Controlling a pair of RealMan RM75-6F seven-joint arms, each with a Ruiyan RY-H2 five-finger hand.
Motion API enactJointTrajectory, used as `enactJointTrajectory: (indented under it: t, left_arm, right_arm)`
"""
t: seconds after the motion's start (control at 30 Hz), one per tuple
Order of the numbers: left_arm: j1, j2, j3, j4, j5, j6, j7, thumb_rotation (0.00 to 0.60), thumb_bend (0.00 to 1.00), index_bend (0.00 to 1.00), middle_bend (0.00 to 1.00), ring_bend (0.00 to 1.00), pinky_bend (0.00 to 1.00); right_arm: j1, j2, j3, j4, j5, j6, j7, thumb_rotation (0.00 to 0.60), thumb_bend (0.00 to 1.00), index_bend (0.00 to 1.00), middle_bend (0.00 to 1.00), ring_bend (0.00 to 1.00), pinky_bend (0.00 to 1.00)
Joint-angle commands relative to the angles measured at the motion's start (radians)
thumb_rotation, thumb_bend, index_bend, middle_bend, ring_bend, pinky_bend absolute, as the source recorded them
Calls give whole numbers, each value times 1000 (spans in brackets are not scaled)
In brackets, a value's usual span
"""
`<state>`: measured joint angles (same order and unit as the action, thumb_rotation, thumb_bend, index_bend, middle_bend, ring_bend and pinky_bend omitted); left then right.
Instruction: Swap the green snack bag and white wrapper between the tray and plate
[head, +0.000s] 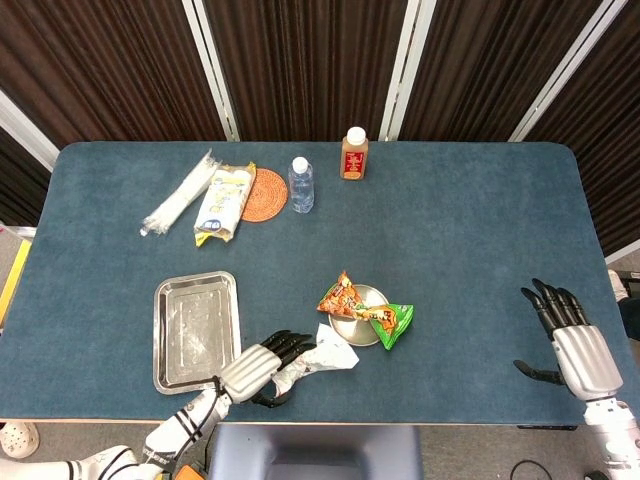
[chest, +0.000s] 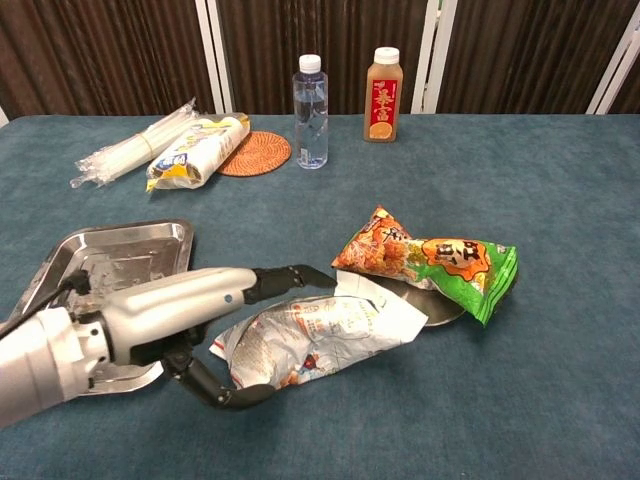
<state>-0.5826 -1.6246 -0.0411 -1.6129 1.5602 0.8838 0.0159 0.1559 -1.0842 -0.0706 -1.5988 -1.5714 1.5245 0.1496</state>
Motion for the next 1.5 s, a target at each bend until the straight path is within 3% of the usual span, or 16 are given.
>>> enactJointTrajectory:
  t: [0.03, 0.13, 0.23, 0.3, 0.37, 0.47, 0.6, 0.77, 0.97, 1.13, 1.33, 1.43, 1.5]
  left_arm:
    - [-34, -50, -23, 47, -74, -55, 58, 600, 347, 0, 0, 0, 16]
    - [-49, -60, -22, 63, -113, -83, 80, 600, 347, 25, 0, 1, 71]
    - [-61, -76, -26, 90, -102, -66, 93, 600, 347, 183, 24, 52, 174]
    - [-62, -96, -27, 119, -74, -29, 86, 600, 360, 306, 156, 158, 271]
    - [-64, -108, -25, 136, -55, -6, 59, 600, 386, 438, 378, 337, 419]
    - [-59, -131, -19, 181, -23, 44, 26, 600, 425, 567, 550, 515, 596]
    - [-55, -148, -15, 230, 12, 107, -13, 600, 464, 606, 604, 564, 687]
    - [-58, -117, -21, 212, 48, 168, -32, 600, 473, 607, 609, 572, 702]
    - [-52, -9, -41, 169, 89, 252, 9, 600, 473, 608, 609, 572, 702]
    - [-2, 101, -27, 254, 59, 299, -4, 600, 462, 605, 600, 570, 682]
    - [72, 139, 16, 371, -7, 309, -107, 600, 425, 567, 547, 518, 602]
    - [97, 137, 31, 402, -24, 309, -138, 600, 412, 475, 454, 421, 497]
    - [102, 149, 43, 393, -34, 287, -154, 600, 390, 267, 248, 261, 362]
  right_arm:
    - [-7, 8, 8, -1, -5, 5, 15, 600, 113, 0, 21, 0, 18]
    - [-11, 12, 15, 3, -9, 5, 25, 600, 113, 0, 21, 0, 17]
    - [-7, 19, 12, 2, -19, -15, 42, 600, 113, 0, 21, 0, 13]
    - [-5, 25, 9, 1, -26, -29, 50, 600, 113, 0, 20, 0, 11]
    - [-5, 27, 9, 0, -31, -34, 53, 600, 113, 0, 20, 0, 9]
    - [-8, 28, 13, -1, -33, -37, 52, 600, 113, 0, 20, 0, 9]
    - [-11, 32, 14, -7, -40, -42, 52, 600, 113, 0, 20, 0, 9]
    - [-13, 31, 17, -8, -42, -51, 46, 600, 113, 0, 20, 0, 9]
    - [-14, 35, 13, -19, -51, -68, 42, 600, 113, 0, 21, 0, 9]
    - [-23, 43, 13, -26, -67, -54, 50, 600, 113, 0, 21, 0, 9]
    - [-29, 40, 10, -35, -80, -54, 32, 600, 113, 0, 20, 0, 9]
    - [-30, 36, 9, -39, -81, -60, 17, 600, 113, 0, 21, 0, 9]
    - [-29, 32, 9, -40, -82, -67, 5, 600, 113, 0, 20, 0, 9]
